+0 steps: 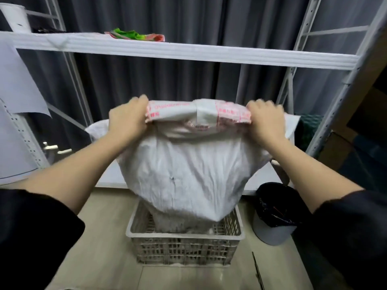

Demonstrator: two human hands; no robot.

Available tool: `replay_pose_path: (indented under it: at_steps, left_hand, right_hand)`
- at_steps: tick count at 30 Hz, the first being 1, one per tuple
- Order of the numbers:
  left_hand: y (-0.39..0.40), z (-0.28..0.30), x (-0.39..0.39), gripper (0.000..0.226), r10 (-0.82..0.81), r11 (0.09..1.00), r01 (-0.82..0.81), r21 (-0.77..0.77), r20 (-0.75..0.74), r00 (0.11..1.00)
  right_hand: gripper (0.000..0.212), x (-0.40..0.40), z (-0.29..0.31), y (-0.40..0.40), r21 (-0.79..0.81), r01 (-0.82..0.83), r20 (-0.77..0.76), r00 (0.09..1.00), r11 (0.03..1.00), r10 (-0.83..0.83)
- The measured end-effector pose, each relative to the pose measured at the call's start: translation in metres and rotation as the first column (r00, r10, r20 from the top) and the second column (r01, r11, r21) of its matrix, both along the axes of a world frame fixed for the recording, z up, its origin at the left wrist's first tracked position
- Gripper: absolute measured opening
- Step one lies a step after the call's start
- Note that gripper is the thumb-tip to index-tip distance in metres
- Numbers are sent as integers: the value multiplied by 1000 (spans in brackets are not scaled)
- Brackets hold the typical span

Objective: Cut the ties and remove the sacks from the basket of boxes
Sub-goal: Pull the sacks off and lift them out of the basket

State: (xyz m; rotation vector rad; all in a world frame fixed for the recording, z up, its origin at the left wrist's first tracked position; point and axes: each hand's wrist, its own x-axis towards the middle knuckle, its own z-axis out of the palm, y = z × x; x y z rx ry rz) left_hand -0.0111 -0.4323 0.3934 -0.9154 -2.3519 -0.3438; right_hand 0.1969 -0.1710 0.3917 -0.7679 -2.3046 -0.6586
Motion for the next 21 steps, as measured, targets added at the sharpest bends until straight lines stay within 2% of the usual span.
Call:
replay_pose_path:
  at_steps: [1,2,4,5,6,8,9,10,11,13,14,15,18,21]
  left_hand:
    - [0,1,4,36,19,998,-18,68,-2,1000]
    - [-1,-1,8,38,14,998,-15,59,18,1000]
    - [-3,-14,8,46,-9,981,19,-195,54,999]
    - [-4,-11,5,46,-8,964,21,-265,47,999]
    - [-2,0,0,43,-17,975,19,-222,10,1000]
    - [1,27,-2,36,-19,1000,19,1,-87,996]
    - [3,35,2,33,9,995,3,98,-118,993]
    - [3,34,4,32,17,989,1,148,-119,993]
    - [2,27,5,33,-16,992,32,124,-123,992]
    - [-4,2,5,32,-151,984,132,-121,-159,976]
    - [-8,-7,3,28,-205,961,163,-223,-183,961]
    - [-11,-9,-1,24,-230,950,174,-258,-208,951]
    - [-14,3,-1,25,-178,980,145,-139,-260,949]
    - [-20,-14,-4,26,-174,983,152,-108,-242,955]
  right_hand:
    - [16,1,4,-2,-64,15,-133,991,998,-24]
    - [17,3,4,-4,-85,15,-125,992,996,-26]
    - [29,6,-2,-3,-60,-43,181,982,997,54]
    - [36,7,1,-1,-69,-70,255,963,995,86]
    - [37,6,9,2,-70,-71,198,977,995,84]
    - [22,3,24,1,-52,-40,-124,992,998,33]
    - [15,2,26,-1,-74,-32,-278,961,997,10]
    - [13,2,23,-3,-63,-61,-366,930,996,34]
    - [13,5,14,-4,-14,-107,-354,930,994,95]
    - [16,13,-14,0,117,-204,-146,964,972,220]
    - [13,16,-23,5,141,-229,-69,968,963,240]
    - [10,19,-24,8,121,-220,-46,973,968,227]
    - [16,11,-17,4,1,-153,-126,980,988,152]
    - [11,7,-26,-4,5,-176,-168,970,984,174]
